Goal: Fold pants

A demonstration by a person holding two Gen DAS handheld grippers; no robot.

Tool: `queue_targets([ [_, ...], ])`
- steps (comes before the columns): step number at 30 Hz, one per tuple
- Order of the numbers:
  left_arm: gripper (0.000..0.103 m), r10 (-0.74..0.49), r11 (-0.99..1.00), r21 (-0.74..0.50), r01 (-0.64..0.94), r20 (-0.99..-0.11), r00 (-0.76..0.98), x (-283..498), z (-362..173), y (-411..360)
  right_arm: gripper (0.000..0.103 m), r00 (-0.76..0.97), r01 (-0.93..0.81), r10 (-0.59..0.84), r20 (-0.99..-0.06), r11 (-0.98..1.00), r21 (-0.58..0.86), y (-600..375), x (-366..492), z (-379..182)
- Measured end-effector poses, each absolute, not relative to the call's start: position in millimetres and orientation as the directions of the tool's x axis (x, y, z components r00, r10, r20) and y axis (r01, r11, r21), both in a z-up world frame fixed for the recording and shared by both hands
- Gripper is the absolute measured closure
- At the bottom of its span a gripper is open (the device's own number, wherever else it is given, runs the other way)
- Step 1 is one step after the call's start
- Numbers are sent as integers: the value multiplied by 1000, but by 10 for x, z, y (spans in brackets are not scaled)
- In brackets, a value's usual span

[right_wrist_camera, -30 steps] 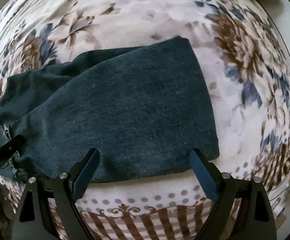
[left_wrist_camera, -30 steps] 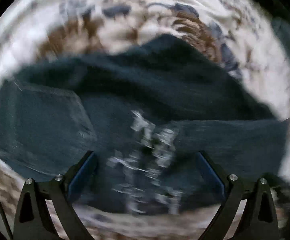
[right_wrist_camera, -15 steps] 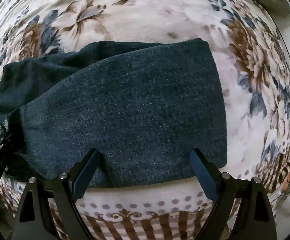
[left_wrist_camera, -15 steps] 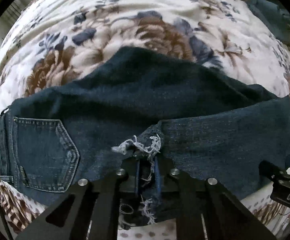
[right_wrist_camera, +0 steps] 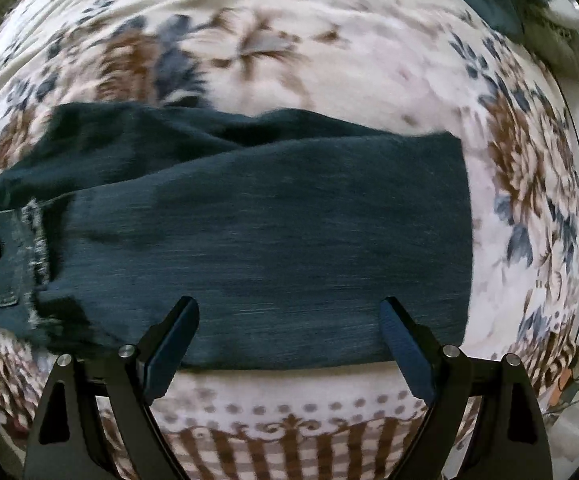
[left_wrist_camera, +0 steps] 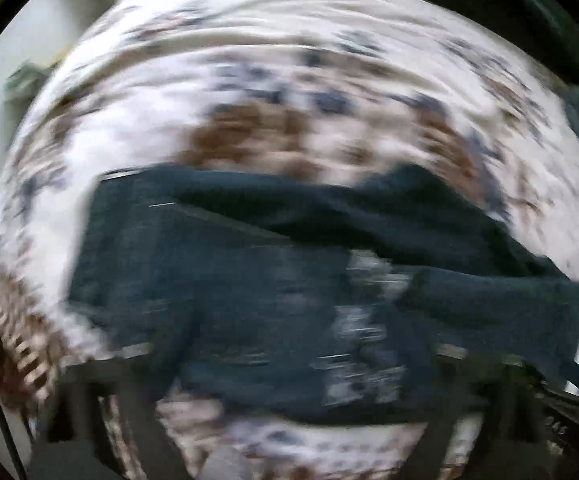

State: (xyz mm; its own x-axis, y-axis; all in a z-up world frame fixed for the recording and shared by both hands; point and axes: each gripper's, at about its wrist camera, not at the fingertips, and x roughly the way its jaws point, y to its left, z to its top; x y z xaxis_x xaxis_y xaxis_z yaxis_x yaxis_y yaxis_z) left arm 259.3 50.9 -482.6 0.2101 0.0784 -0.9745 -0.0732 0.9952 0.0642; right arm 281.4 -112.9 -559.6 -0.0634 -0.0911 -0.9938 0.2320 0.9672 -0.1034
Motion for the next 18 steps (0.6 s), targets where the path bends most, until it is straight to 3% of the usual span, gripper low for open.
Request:
queue_targets([
  [10, 3, 165, 928, 112, -356, -978, 124, 2412, -5017, 1803, 10, -37, 125, -103, -994, 986, -107, -207, 3141, -5512],
  [12, 3, 115, 904, 56, -423, -987, 115, 2403, -5138, 2020, 10, -43, 113, -110, -993, 987, -114, -81, 3173, -5542],
  [15, 3, -119, 796, -188, -575, -980, 156, 2319, -5381, 2381, 10, -62, 104, -111, -992, 988, -117, 17, 3193, -5618],
  [17, 3, -284, 636, -364, -681, -930, 233, 2203, -5616, 2620, 10, -77, 115, -115, -990, 986, -123, -5, 3171, -5684],
  [18, 3, -312, 584, -390, -712, -917, 247, 2161, -5705, 2683, 10, -82, 124, -115, -990, 984, -125, -19, 3166, -5702],
])
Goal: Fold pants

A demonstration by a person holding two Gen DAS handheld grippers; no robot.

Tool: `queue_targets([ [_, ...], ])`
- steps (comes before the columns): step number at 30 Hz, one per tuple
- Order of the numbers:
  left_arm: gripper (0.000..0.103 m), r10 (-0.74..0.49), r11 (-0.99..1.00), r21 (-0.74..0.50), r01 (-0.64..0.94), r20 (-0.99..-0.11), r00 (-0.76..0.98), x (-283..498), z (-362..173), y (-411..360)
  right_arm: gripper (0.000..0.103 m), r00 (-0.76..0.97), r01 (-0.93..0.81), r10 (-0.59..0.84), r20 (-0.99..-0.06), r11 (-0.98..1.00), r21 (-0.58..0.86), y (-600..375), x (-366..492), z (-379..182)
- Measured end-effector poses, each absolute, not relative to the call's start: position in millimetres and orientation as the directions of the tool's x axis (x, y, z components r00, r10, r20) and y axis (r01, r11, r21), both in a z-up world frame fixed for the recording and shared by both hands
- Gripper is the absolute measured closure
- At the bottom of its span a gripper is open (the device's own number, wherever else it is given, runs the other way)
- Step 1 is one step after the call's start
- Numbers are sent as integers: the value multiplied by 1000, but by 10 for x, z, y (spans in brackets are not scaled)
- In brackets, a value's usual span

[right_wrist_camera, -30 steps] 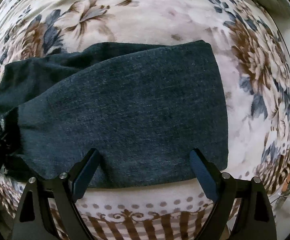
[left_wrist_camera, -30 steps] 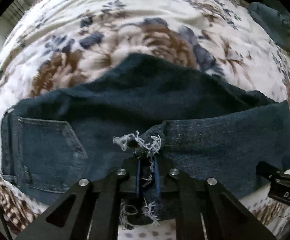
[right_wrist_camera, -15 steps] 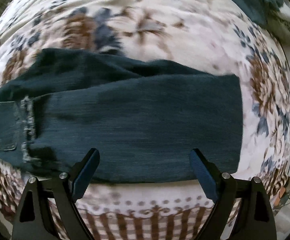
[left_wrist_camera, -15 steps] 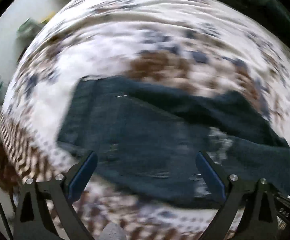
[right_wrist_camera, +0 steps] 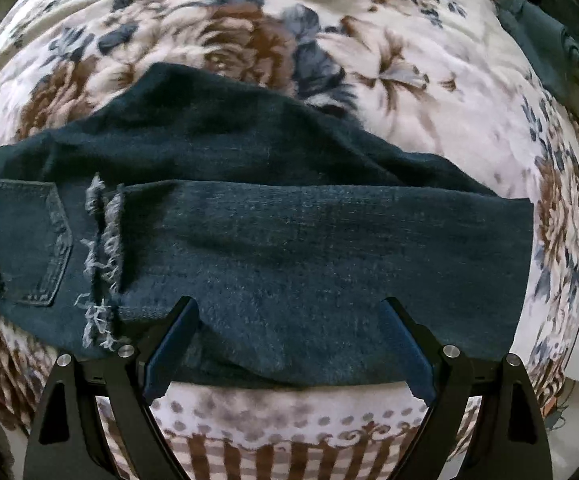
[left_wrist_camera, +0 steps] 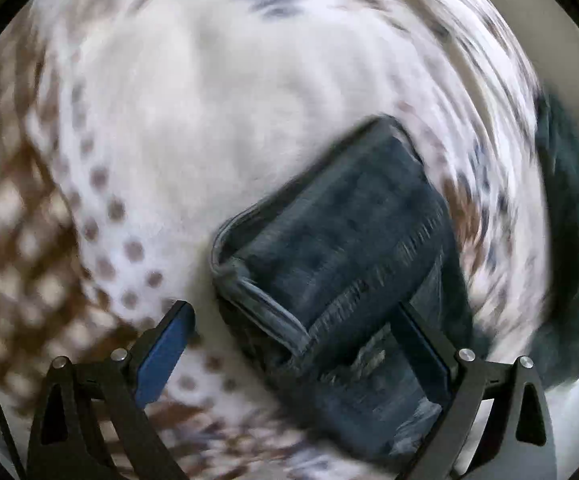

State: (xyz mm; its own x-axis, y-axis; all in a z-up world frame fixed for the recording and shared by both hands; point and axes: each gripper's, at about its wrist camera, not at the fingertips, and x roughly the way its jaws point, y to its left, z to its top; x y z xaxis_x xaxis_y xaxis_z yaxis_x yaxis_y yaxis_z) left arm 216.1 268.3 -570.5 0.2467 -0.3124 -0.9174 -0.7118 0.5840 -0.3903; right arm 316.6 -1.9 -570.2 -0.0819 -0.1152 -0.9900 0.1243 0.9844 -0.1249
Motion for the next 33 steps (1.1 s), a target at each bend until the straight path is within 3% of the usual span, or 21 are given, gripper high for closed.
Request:
queue_targets([
  [6, 6, -356, 500, -456, -736, -883, 306, 2090, -5957, 2762, 10, -119, 212, -143, -982, 963, -166, -245, 3198, -5822],
  [8, 31, -336, 508, -481, -715, -874, 351, 2098, -5902, 2759, 10, -125, 234, -151, -981, 956, -177, -309, 3194, -5825],
  [9, 52, -325, 517, -482, -707, -875, 359, 2102, -5853, 2737, 10, -127, 244, -156, -980, 952, -183, -338, 3188, -5818],
  [11, 71, -318, 528, -503, -684, -864, 391, 2113, -5748, 2736, 10, -127, 255, -168, -977, 947, -196, -386, 3171, -5802],
  [15, 72, -283, 581, -533, -615, -841, 462, 2133, -5506, 2639, 10, -141, 271, -185, -973, 938, -217, -511, 3126, -5822],
  [18, 52, -292, 557, -514, -652, -856, 426, 2141, -5761, 2700, 10, -154, 288, -188, -970, 931, -226, -606, 3083, -5844],
  [21, 47, -331, 497, -552, -670, -834, 442, 2141, -6016, 2789, 10, -160, 305, -189, -969, 924, -231, -771, 2986, -5877],
  [23, 51, -312, 526, -540, -657, -841, 442, 2184, -5963, 2770, 10, -167, 304, -190, -968, 924, -233, -842, 2966, -5900],
  [25, 70, -280, 568, -520, -637, -851, 445, 2204, -5858, 2712, 9, -168, 296, -193, -967, 926, -236, -844, 2953, -5931],
  [33, 76, -2, 876, -235, -421, -875, 484, 2356, -4921, 1949, 9, -150, 236, -220, -964, 939, -252, -728, 2975, -5955],
])
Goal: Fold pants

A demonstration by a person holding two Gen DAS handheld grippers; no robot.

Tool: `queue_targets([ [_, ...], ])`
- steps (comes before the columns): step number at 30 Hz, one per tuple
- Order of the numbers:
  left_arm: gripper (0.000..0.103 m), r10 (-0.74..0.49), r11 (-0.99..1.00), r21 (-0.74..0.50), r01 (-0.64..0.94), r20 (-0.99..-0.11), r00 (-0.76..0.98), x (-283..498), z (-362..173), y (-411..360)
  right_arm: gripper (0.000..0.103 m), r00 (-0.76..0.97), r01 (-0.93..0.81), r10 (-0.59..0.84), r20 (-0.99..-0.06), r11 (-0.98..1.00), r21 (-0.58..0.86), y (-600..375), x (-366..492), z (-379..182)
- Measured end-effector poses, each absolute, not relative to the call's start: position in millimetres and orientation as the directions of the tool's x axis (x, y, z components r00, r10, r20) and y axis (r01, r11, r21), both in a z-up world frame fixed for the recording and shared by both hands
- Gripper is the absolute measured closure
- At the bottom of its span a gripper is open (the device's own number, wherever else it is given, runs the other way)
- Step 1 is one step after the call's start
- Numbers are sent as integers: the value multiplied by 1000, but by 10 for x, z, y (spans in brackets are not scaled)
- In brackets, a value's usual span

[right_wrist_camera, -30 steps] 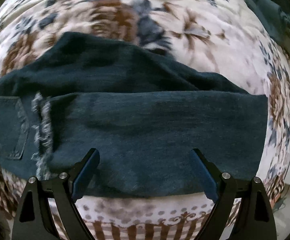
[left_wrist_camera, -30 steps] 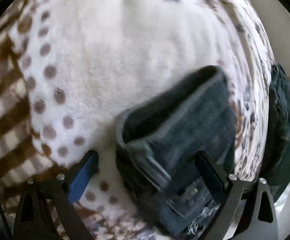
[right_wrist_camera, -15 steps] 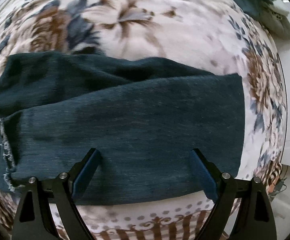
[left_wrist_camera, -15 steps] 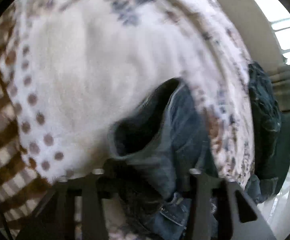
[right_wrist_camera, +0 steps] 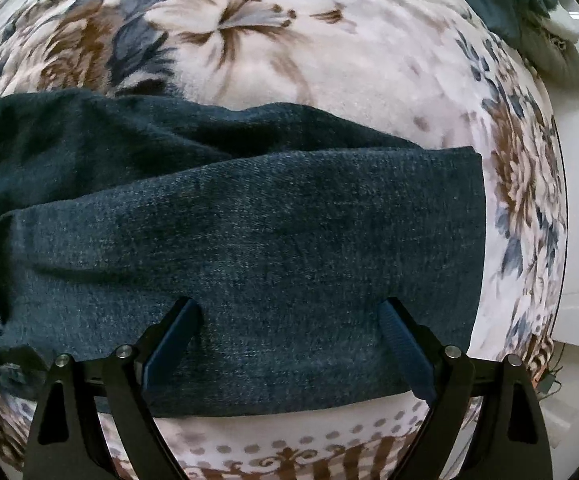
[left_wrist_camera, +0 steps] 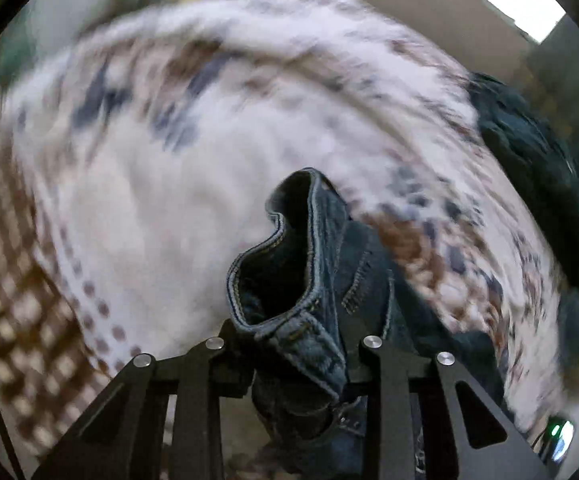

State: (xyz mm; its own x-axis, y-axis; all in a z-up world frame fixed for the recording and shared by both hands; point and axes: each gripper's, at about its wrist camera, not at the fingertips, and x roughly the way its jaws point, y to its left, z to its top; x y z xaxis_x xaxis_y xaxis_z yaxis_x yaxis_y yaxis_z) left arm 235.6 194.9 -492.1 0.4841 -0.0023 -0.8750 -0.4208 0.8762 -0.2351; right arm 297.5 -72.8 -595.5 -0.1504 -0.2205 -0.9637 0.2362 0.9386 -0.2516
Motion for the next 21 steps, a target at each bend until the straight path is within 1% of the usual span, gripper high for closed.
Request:
queue_targets([
  [1, 76, 18, 909, -198, -366, -861, 509, 2368, -4761, 1771, 9, -150, 239, -214, -965, 940, -245, -746, 2955, -5967],
  [5, 77, 19, 958, -145, -246, -827, 562, 2394, -4415, 1323, 9, -144, 254, -183, -973, 943, -215, -915, 2913, -5999],
  [6, 77, 16, 966, -135, -221, -820, 571, 2379, -4355, 1233, 9, -142, 256, -176, -974, 944, -208, -1102, 2905, -6050],
  [10, 77, 4, 995, -54, -81, -805, 593, 2356, -4112, 663, 9, -125, 277, -157, -980, 943, -187, -1301, 2821, -5958],
  [13, 78, -13, 1000, -13, 3, -804, 594, 2322, -4046, 260, 9, -104, 301, -142, -984, 939, -167, -1526, 2713, -5890],
  [18, 78, -56, 996, -9, 85, -818, 572, 2262, -4029, -322, 9, -78, 356, -107, -991, 926, -128, -1989, 2506, -5764],
  [21, 78, -77, 992, -7, 128, -826, 559, 2205, -4048, -642, 9, -32, 416, -45, -998, 908, -54, -2379, 2352, -5641],
])
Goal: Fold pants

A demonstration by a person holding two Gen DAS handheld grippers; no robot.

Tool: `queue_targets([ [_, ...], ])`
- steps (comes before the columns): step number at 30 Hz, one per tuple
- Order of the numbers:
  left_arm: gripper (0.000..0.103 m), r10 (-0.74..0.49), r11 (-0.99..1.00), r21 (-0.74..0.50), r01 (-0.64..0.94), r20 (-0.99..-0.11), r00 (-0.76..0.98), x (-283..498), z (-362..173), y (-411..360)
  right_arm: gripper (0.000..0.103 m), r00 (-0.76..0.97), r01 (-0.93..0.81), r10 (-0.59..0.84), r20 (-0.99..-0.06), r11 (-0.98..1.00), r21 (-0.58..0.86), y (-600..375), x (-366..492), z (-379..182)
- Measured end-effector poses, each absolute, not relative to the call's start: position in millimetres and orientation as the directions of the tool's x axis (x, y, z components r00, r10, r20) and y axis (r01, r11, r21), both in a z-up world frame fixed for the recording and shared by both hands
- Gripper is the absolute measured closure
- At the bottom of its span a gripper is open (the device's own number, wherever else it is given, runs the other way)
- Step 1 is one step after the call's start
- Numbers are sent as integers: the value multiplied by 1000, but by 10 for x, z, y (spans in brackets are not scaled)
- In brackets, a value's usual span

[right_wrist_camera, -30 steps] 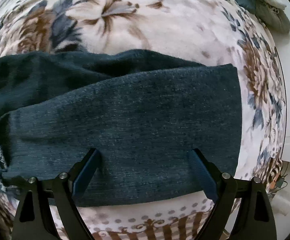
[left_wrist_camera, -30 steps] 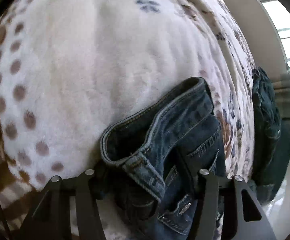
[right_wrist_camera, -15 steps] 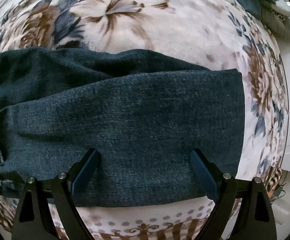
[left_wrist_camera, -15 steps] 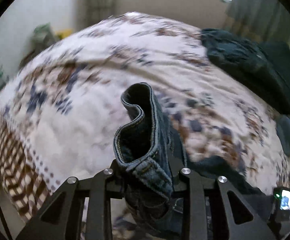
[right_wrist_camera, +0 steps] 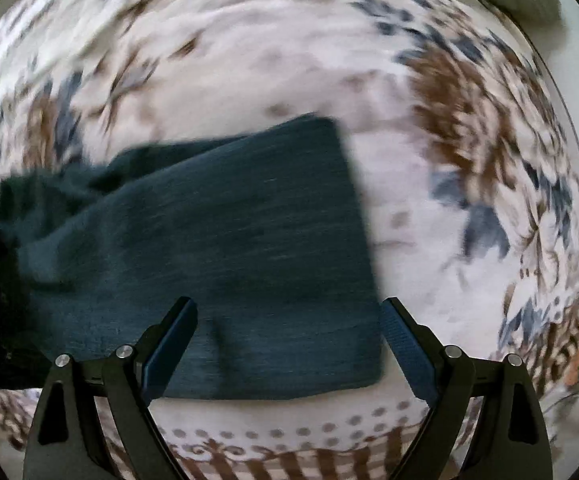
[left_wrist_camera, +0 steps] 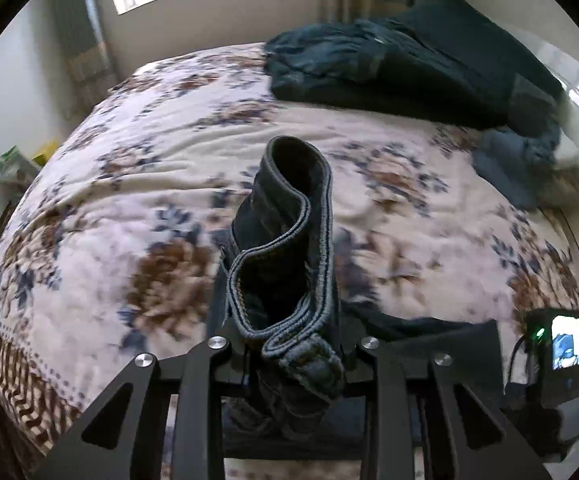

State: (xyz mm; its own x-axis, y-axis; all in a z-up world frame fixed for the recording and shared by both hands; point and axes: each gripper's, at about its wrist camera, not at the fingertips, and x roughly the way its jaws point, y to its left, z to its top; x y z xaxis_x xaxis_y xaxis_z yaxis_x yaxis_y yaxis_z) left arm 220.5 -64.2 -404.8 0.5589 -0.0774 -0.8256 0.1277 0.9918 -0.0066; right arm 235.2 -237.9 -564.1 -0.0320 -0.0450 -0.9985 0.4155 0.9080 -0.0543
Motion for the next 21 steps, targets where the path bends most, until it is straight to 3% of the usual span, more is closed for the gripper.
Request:
queue_targets([
  [15, 78, -158, 914, 54, 402, -866, 475, 1796, -4434, -2288, 9, 13, 639, -24, -1000, 769, -10, -4233, 1398, -5370],
  [19, 78, -134, 881, 89, 464, -894, 427, 1735, -4775, -2720, 9, -4, 673, -28, -1000, 739, -23, -4620, 1086, -5342],
  [21, 73, -107, 871, 106, 479, -912, 397, 1748, -4975, -2842, 9, -7, 684, -21, -1000, 729, -21, -4803, 925, -5320],
])
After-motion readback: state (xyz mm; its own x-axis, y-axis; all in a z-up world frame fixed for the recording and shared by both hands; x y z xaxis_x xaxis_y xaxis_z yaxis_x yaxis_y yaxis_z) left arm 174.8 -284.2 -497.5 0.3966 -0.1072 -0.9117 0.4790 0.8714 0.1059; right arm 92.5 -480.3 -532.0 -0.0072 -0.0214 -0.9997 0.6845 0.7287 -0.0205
